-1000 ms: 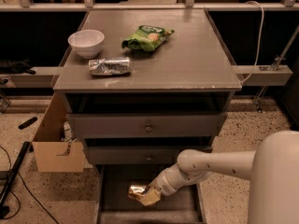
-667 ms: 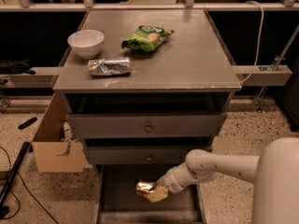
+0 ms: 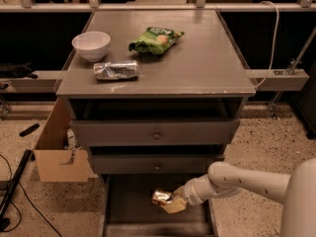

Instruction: Place orange can into bottom drawer

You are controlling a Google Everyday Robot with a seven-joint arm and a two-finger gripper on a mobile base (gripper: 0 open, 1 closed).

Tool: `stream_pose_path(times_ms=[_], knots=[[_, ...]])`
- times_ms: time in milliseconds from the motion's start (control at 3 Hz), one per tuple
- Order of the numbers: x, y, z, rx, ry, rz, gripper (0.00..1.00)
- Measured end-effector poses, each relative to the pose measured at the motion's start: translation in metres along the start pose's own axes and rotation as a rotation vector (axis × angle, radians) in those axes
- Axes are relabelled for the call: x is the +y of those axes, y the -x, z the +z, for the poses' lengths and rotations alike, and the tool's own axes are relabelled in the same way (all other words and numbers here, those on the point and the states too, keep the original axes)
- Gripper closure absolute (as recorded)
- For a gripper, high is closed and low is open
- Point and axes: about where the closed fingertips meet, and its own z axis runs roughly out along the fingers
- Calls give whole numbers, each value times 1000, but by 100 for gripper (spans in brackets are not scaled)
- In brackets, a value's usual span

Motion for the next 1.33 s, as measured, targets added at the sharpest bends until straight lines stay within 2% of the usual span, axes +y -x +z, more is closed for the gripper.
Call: stream_pose_path(times_ms=[333, 667, 1000, 1333], knots=[[0, -5, 13, 28, 7, -7, 100], [-5, -21, 33, 68, 15, 1, 100], [-24, -34, 46, 92, 11, 31, 100], [-51, -42, 55, 79, -24, 65, 100]])
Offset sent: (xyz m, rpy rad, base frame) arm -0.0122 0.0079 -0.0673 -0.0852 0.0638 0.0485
